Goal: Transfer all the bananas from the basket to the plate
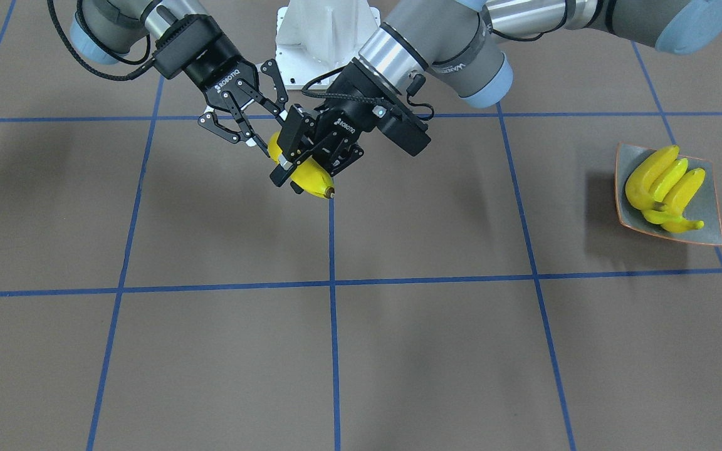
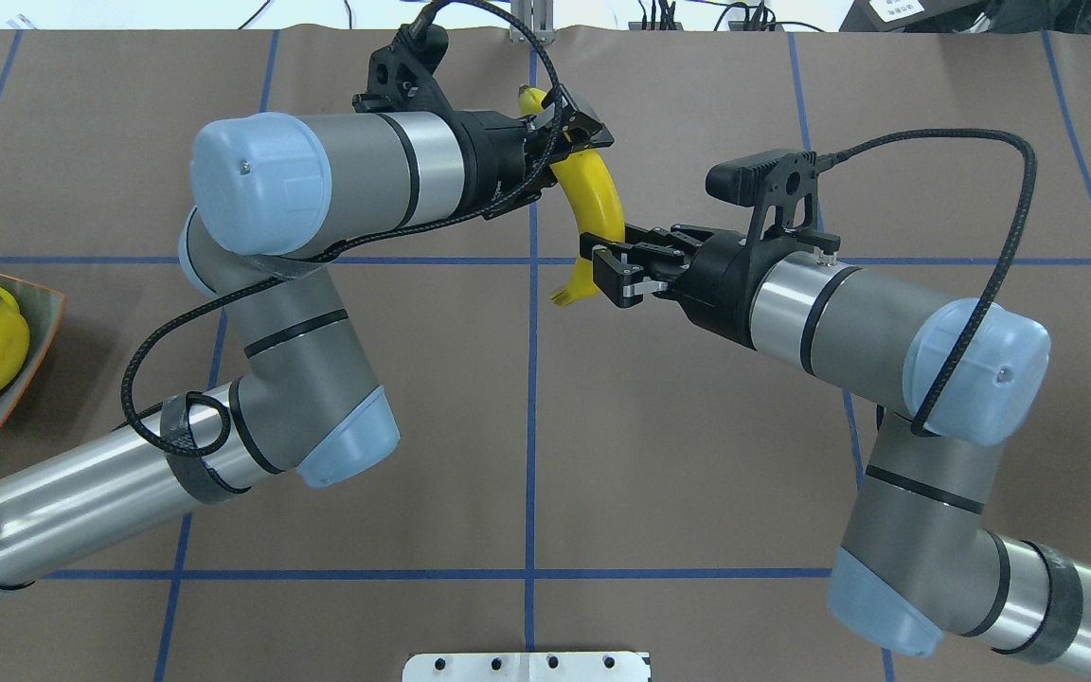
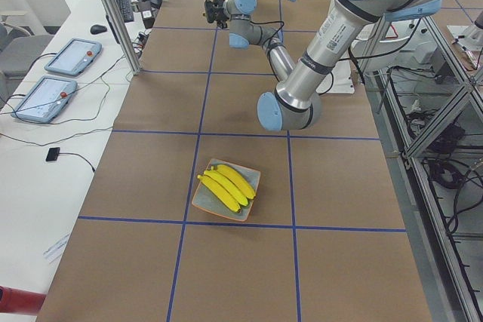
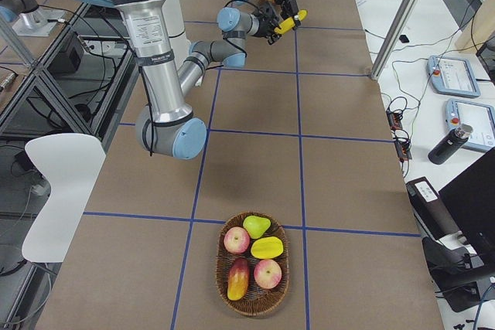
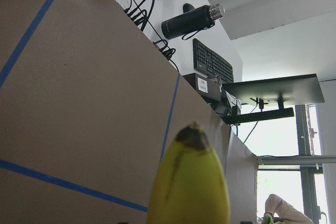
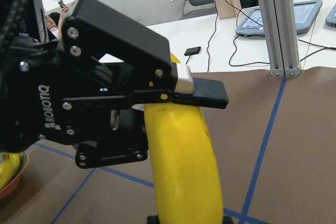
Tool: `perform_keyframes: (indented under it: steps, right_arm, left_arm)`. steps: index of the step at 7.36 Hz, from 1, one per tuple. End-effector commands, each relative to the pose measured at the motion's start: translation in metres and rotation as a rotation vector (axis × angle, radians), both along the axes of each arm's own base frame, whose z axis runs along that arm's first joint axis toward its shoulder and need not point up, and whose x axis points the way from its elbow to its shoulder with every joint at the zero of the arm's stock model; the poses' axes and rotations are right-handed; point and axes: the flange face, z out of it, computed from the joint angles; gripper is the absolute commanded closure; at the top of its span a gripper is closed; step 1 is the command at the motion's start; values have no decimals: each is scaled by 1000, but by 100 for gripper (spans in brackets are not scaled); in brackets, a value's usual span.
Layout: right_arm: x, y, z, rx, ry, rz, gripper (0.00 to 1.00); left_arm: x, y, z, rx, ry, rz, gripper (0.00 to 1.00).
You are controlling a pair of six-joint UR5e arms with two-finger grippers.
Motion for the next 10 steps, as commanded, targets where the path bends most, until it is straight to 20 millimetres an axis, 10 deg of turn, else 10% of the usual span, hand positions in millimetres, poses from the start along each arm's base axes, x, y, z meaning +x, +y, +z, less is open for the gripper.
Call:
perform_keyframes:
  steps: [1,6,8,10]
  right_arm:
    - [5,2,2,-10,-16,3,0]
    - [45,-21,60,-79,74,0,0]
    - [132,-83,104,-187,113,-44,0]
    - [226,-159,190,-342,186,-9,0]
  left_arm:
    - [-3,0,-1,7,12,-2,100]
    - [-9,4,35,25,32,-2,100]
    - [-21,10,59,45,23,-6,100]
    - [-59,35,103,160,-85,-18,100]
